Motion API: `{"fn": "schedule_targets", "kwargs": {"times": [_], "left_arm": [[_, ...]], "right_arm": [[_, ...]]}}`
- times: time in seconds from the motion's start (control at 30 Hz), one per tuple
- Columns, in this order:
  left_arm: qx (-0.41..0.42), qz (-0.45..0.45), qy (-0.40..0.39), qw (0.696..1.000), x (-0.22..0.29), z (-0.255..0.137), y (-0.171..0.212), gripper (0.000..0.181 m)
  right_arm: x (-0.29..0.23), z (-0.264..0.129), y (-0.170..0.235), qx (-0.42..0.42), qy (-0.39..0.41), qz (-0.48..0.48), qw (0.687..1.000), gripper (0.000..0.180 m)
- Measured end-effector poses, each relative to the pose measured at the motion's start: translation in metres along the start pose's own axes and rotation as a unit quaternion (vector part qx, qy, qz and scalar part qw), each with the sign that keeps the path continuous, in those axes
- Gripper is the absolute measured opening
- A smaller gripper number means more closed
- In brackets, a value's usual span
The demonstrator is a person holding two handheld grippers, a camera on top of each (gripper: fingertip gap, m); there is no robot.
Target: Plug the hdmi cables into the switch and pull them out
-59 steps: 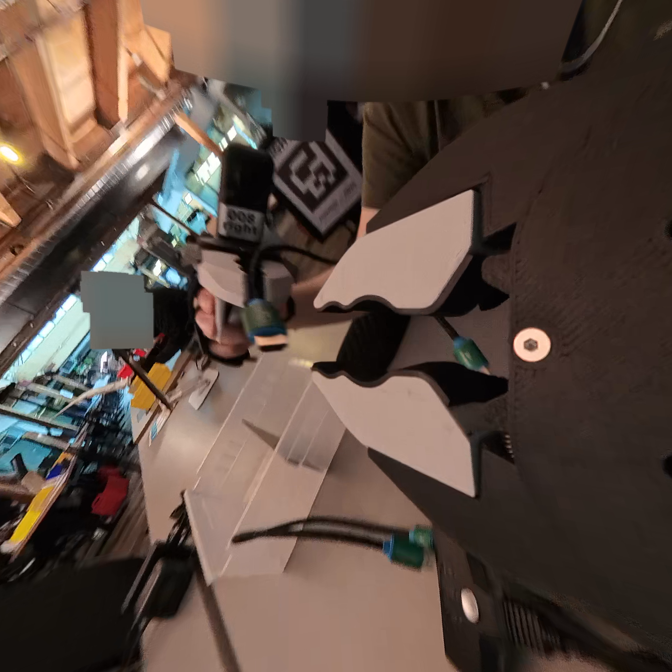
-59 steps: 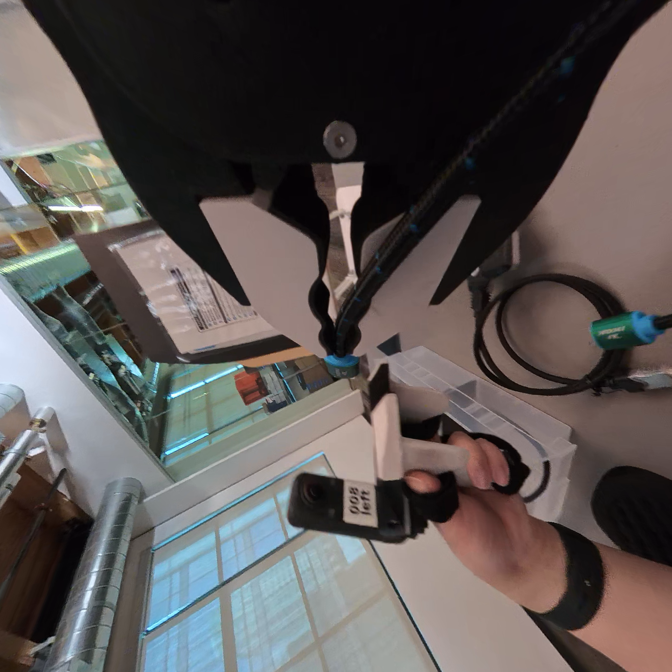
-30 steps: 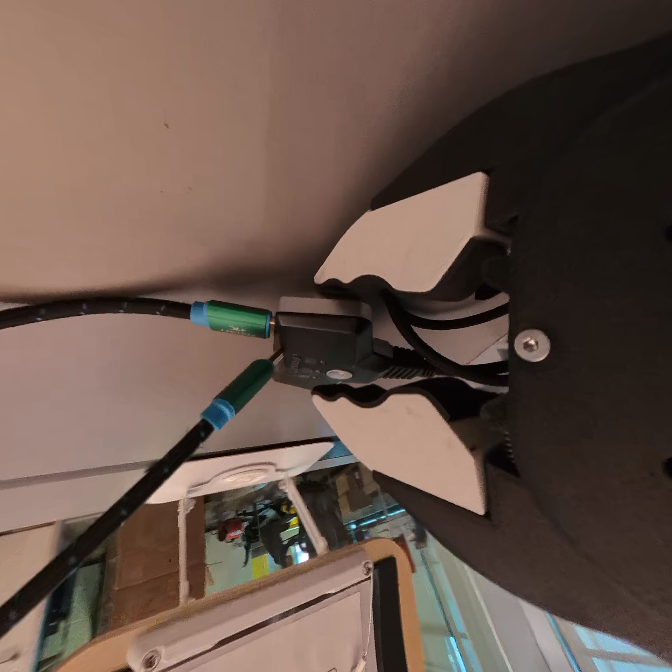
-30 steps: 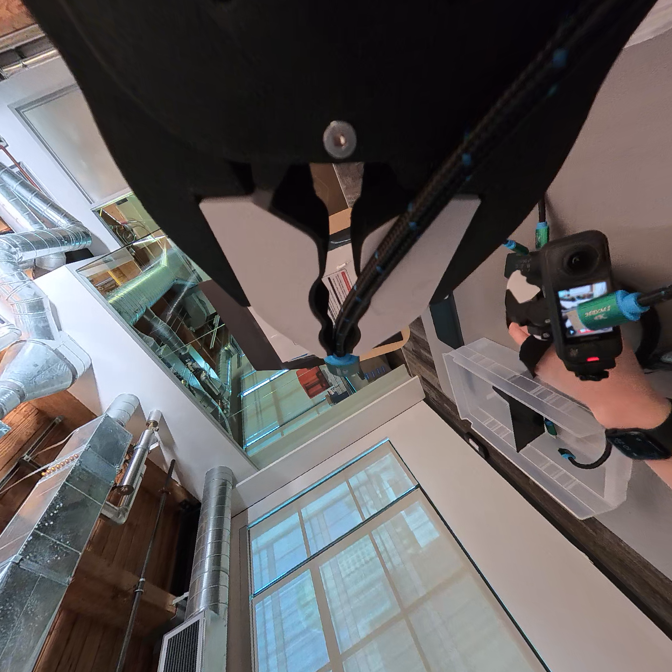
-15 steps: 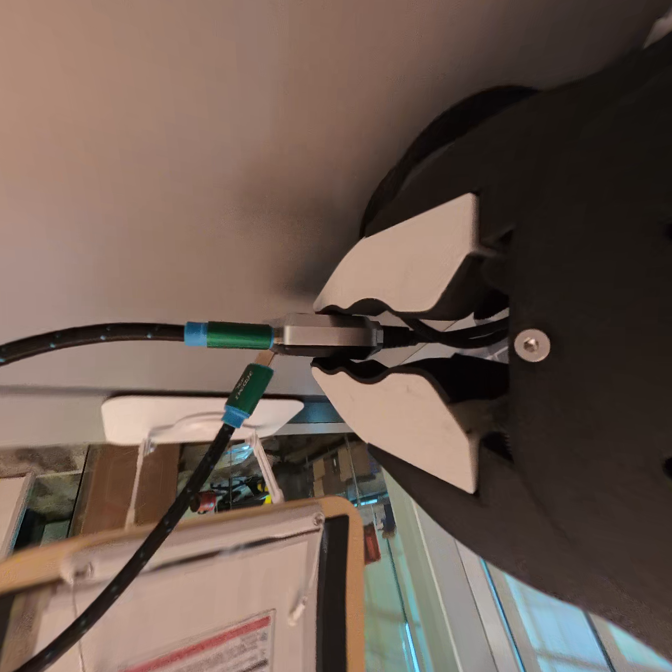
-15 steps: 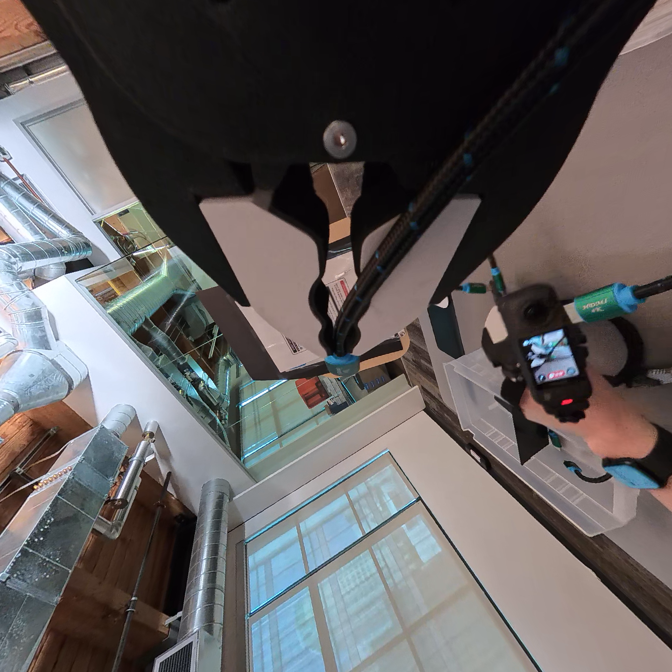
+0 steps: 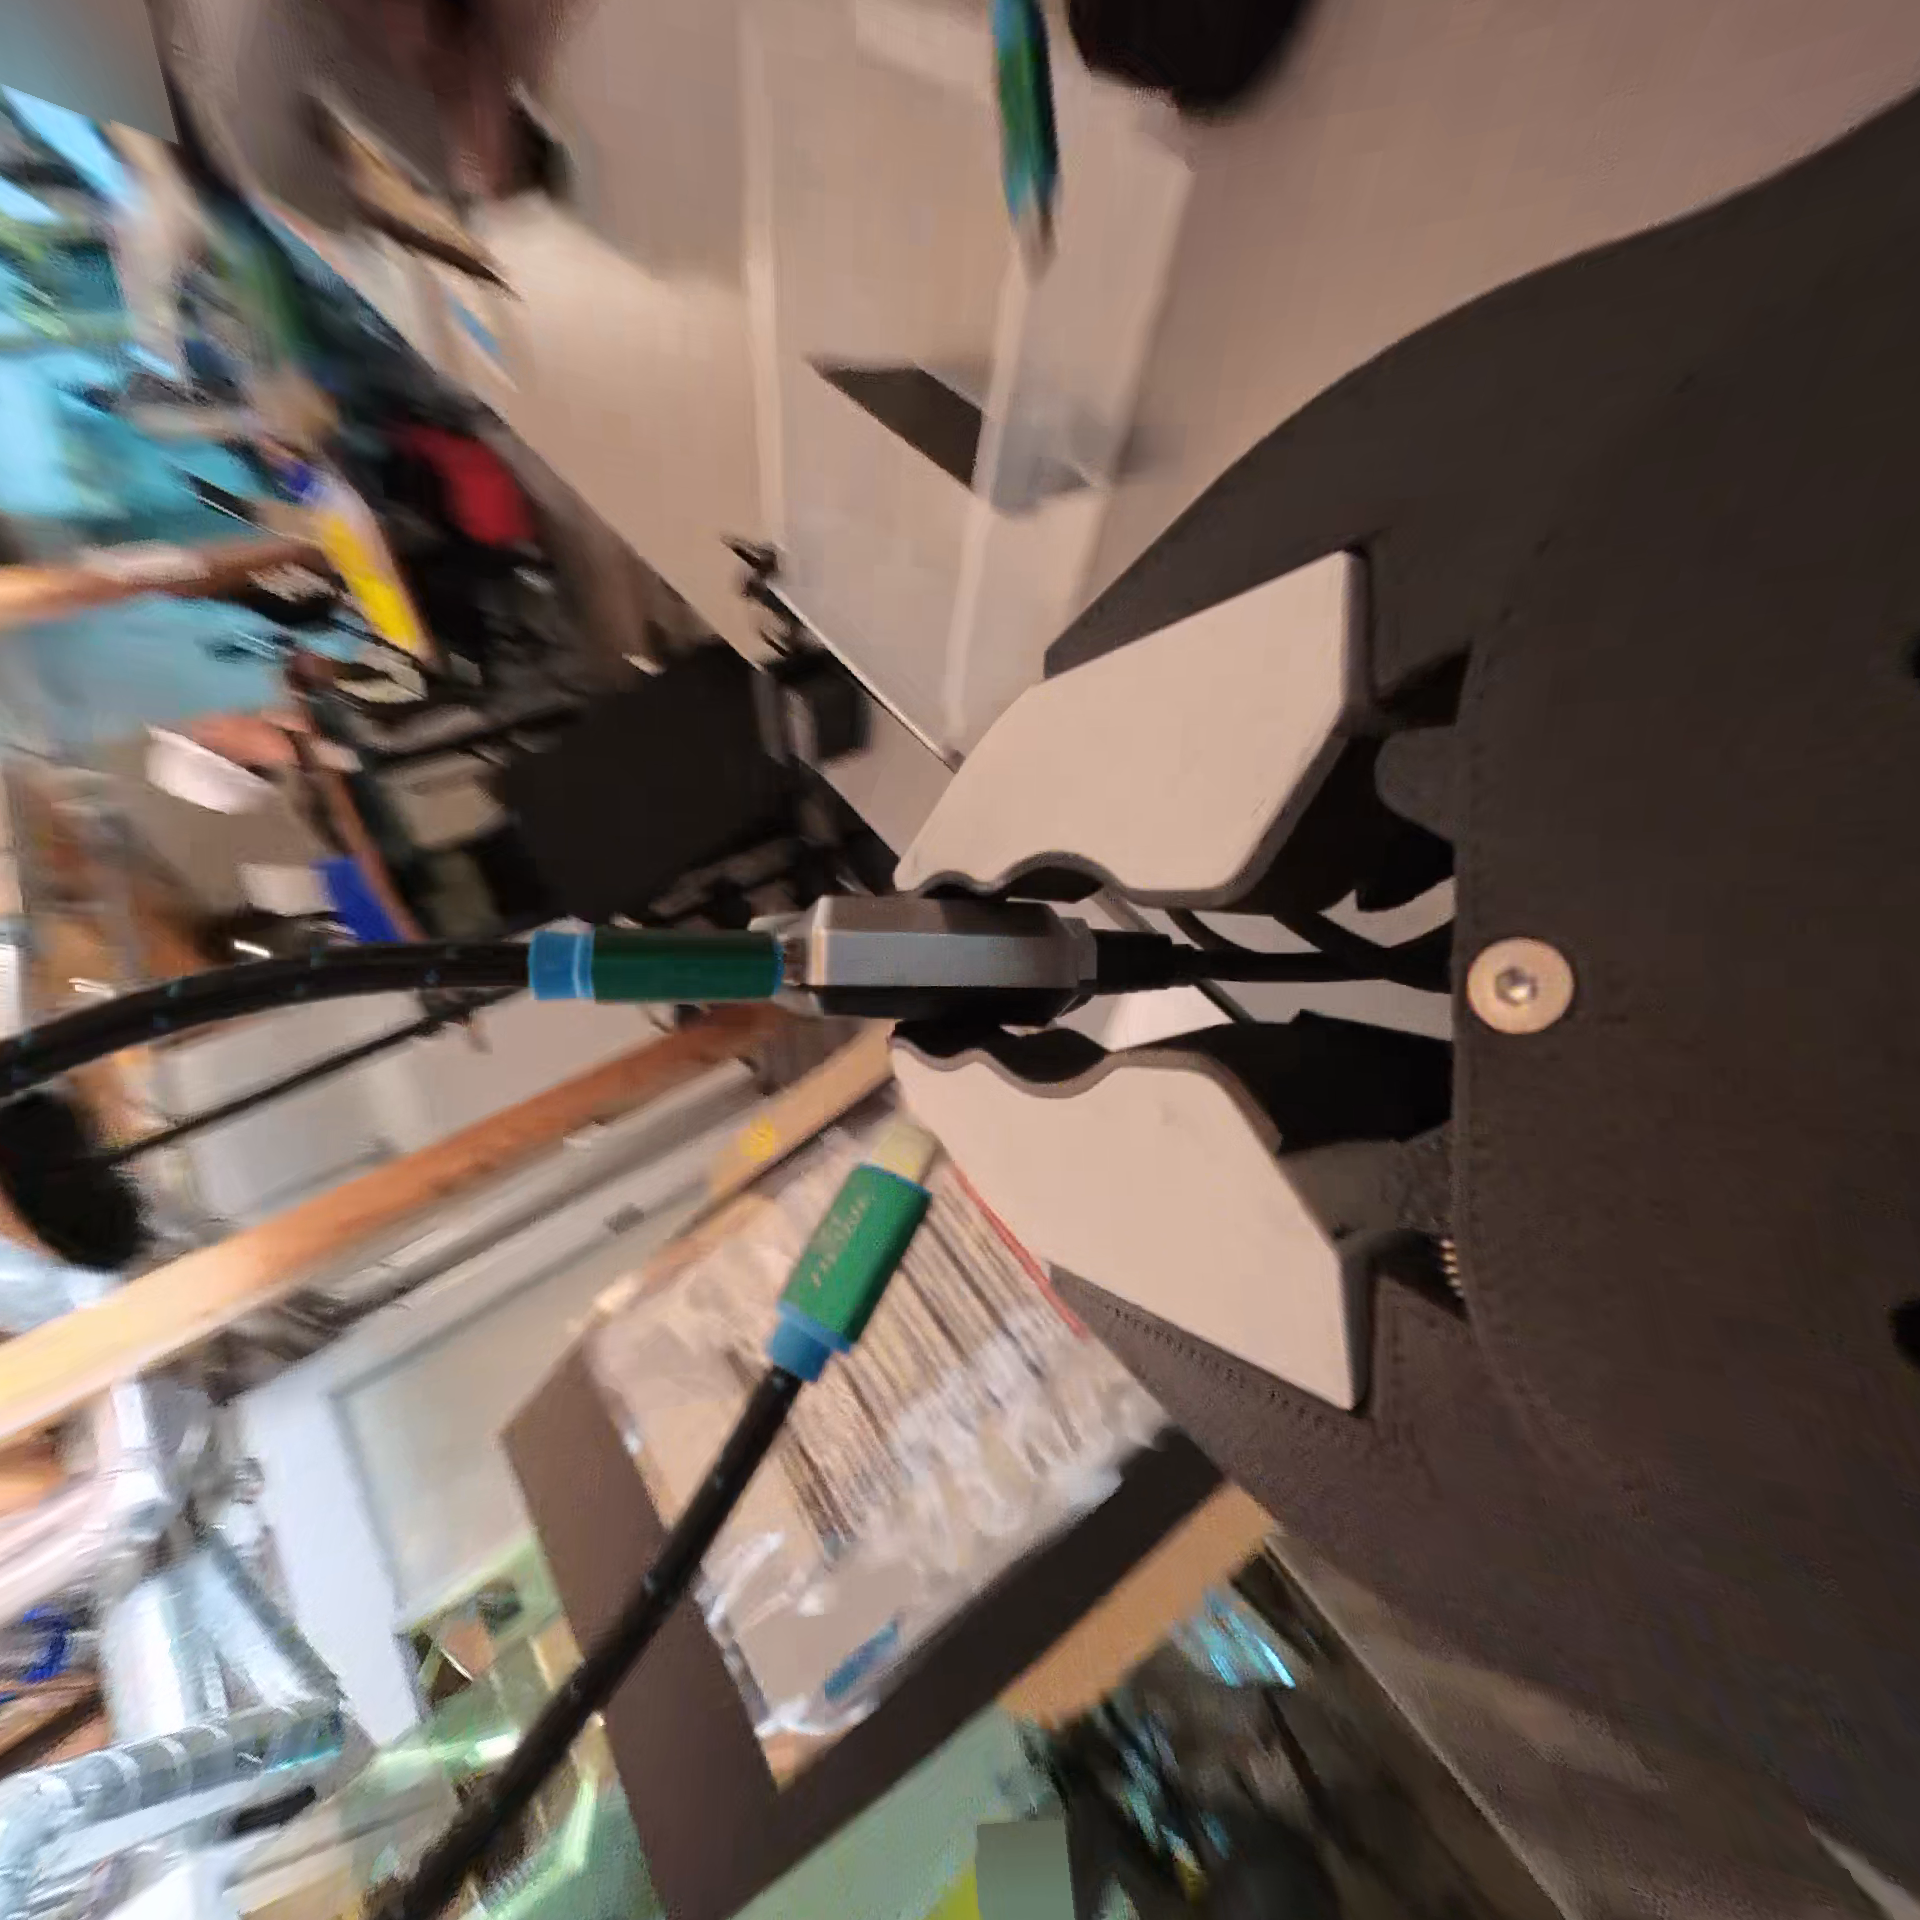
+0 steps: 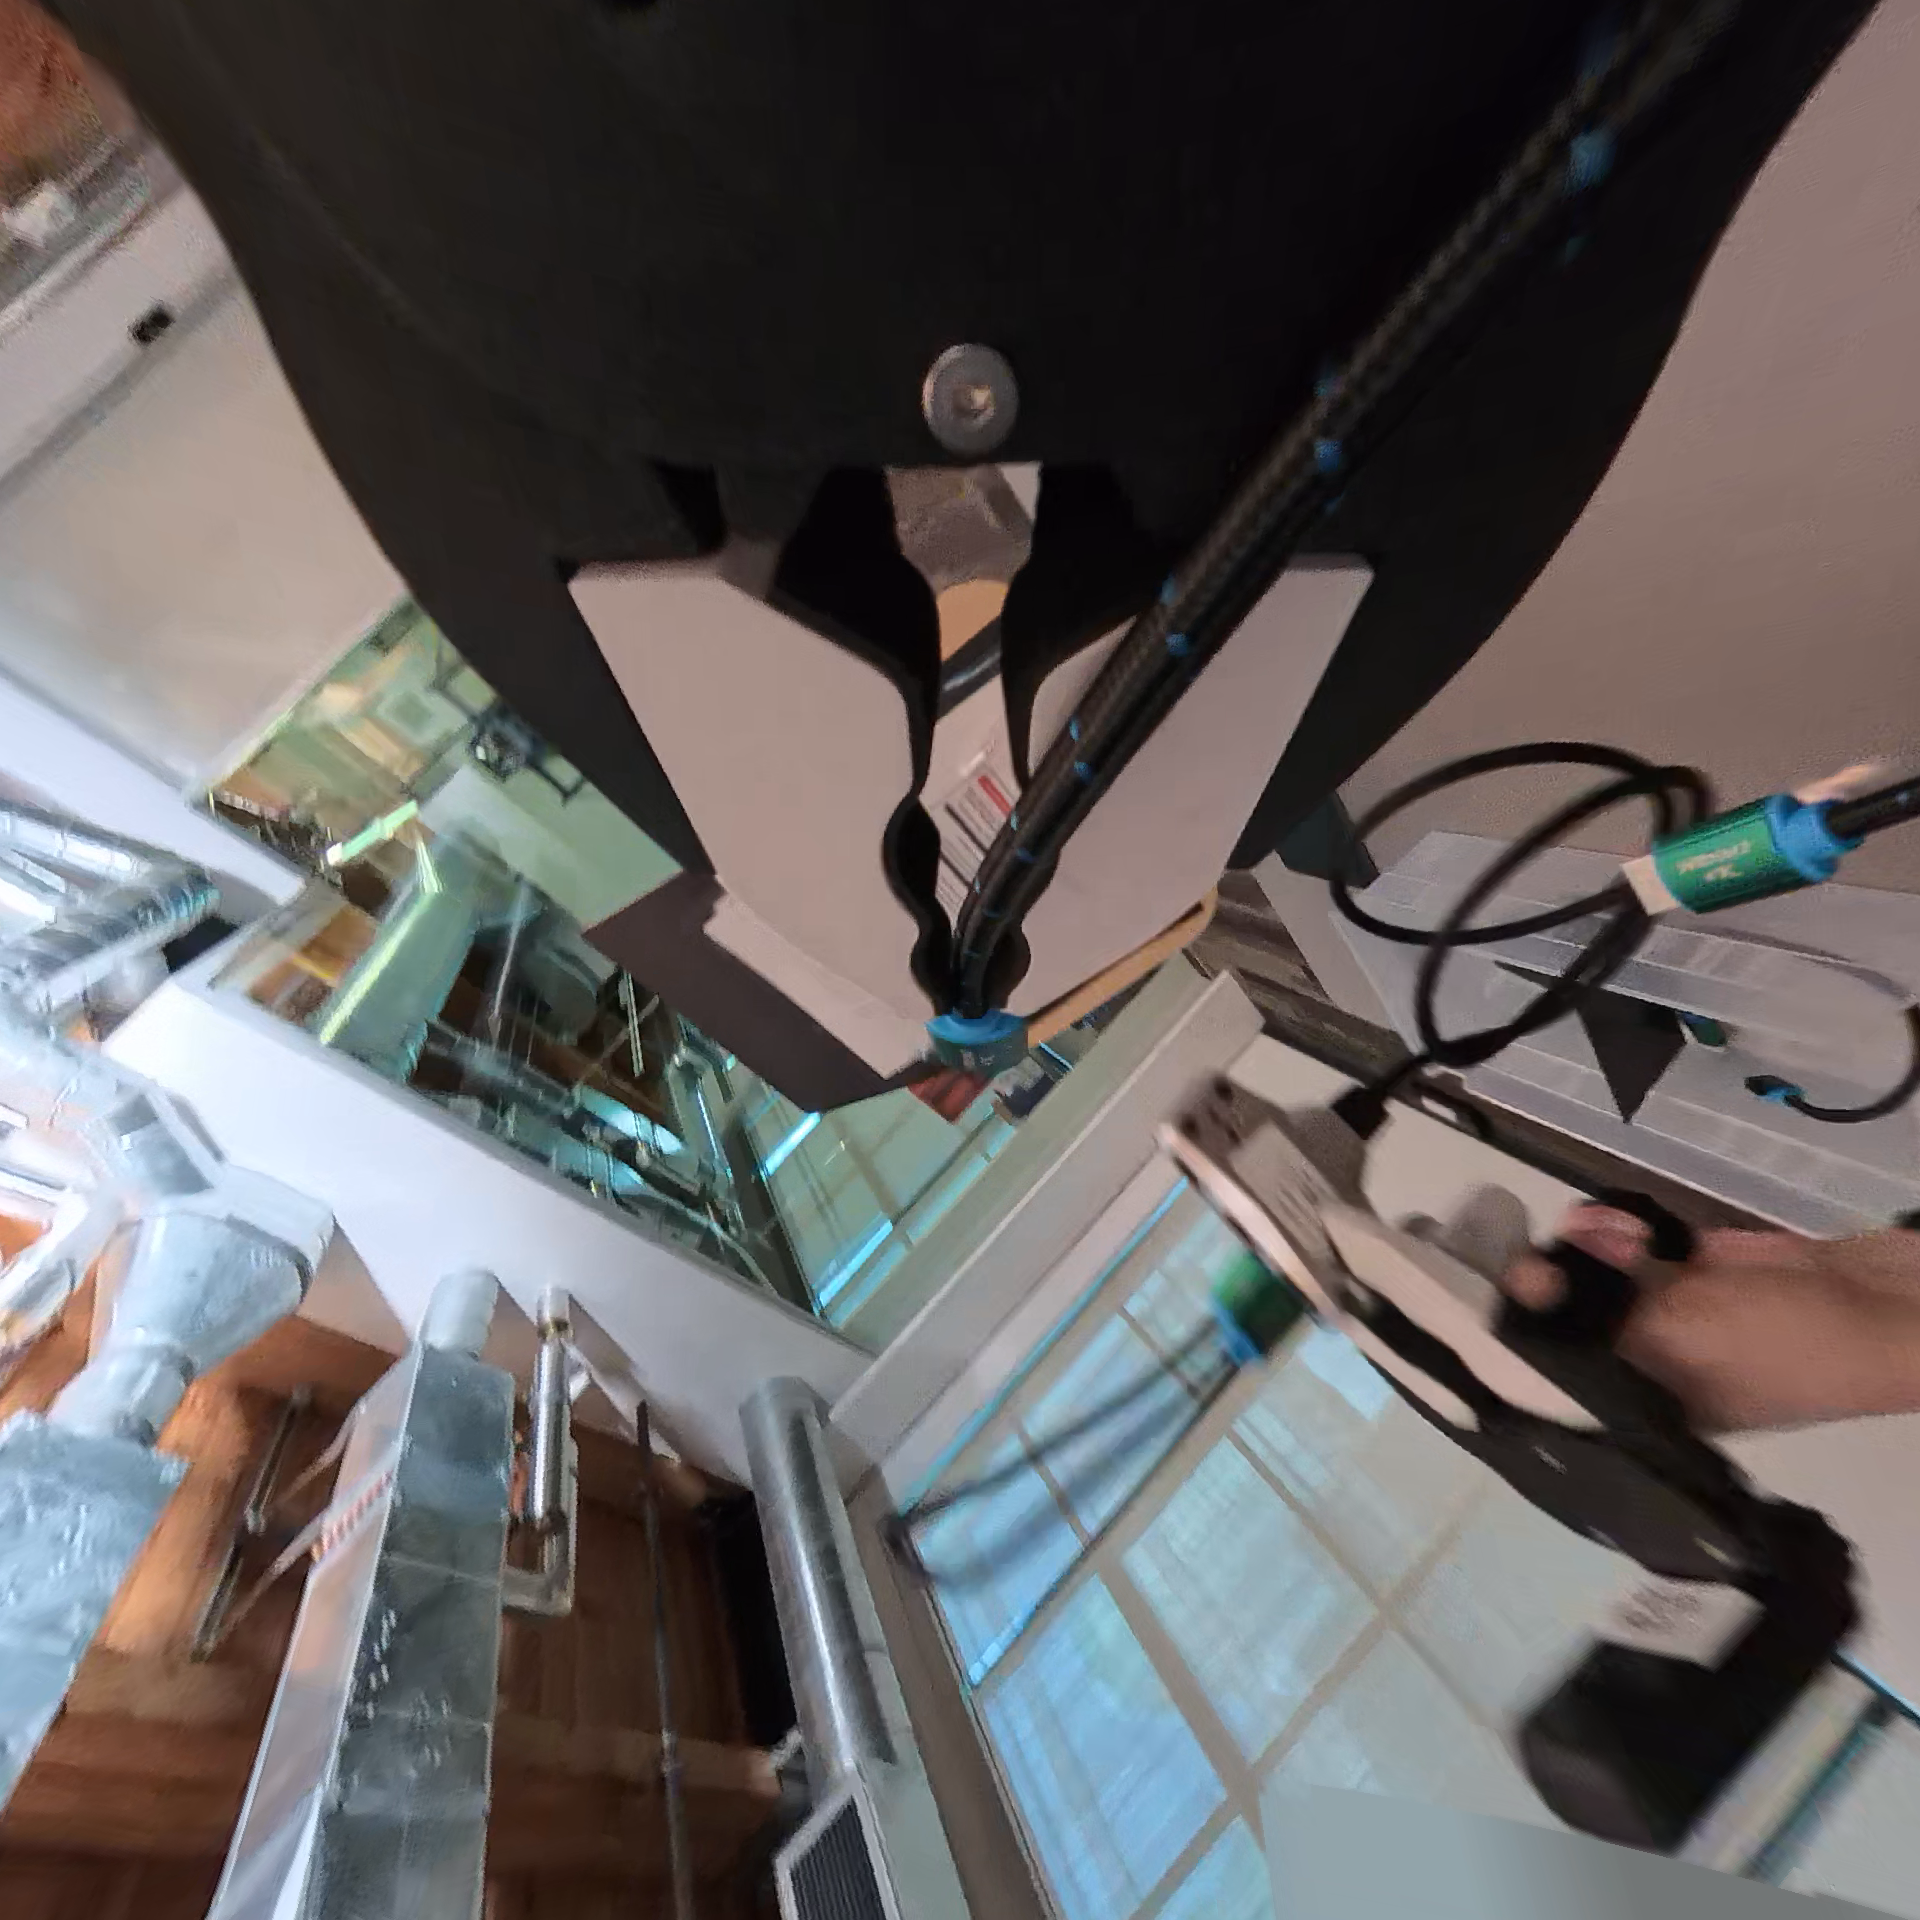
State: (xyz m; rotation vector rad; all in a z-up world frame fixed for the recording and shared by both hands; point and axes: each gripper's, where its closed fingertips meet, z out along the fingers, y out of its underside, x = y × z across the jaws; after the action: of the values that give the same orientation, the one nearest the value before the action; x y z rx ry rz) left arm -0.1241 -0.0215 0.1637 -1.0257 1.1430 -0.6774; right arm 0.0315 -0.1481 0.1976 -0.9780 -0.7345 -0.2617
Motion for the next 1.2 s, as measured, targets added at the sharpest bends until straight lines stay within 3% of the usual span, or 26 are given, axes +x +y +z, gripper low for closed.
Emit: {"fn": "schedule_targets", "kwargs": {"times": [0.2, 0.43, 0.83, 1.03, 1.2], "left_arm": [[0.098, -0.118, 0.107, 0.982, 0.012, -0.029, -0.028, 0.019], [0.116, -0.143, 0.122, 0.975, 0.006, -0.036, -0.032, 0.02], [0.098, -0.176, 0.176, 0.964, 0.041, -0.003, -0.006, 0.02], [0.096, -0.202, 0.177, 0.958, 0.042, 0.002, 0.003, 0.02], [0.09, -0.204, 0.191, 0.956, 0.047, 0.006, 0.01, 0.02]], "right_arm": [[-0.022, 0.046, 0.055, -0.08, -0.003, 0.046, 0.996, 0.007], [-0.091, 0.09, 0.103, -0.154, -0.07, 0.014, 0.986, 0.007], [-0.115, 0.117, 0.076, -0.166, 0.02, 0.046, 0.985, 0.007], [-0.112, 0.116, 0.078, -0.149, 0.015, 0.112, 0.982, 0.007], [-0.109, 0.114, 0.077, -0.157, 0.014, 0.08, 0.984, 0.007]]}}
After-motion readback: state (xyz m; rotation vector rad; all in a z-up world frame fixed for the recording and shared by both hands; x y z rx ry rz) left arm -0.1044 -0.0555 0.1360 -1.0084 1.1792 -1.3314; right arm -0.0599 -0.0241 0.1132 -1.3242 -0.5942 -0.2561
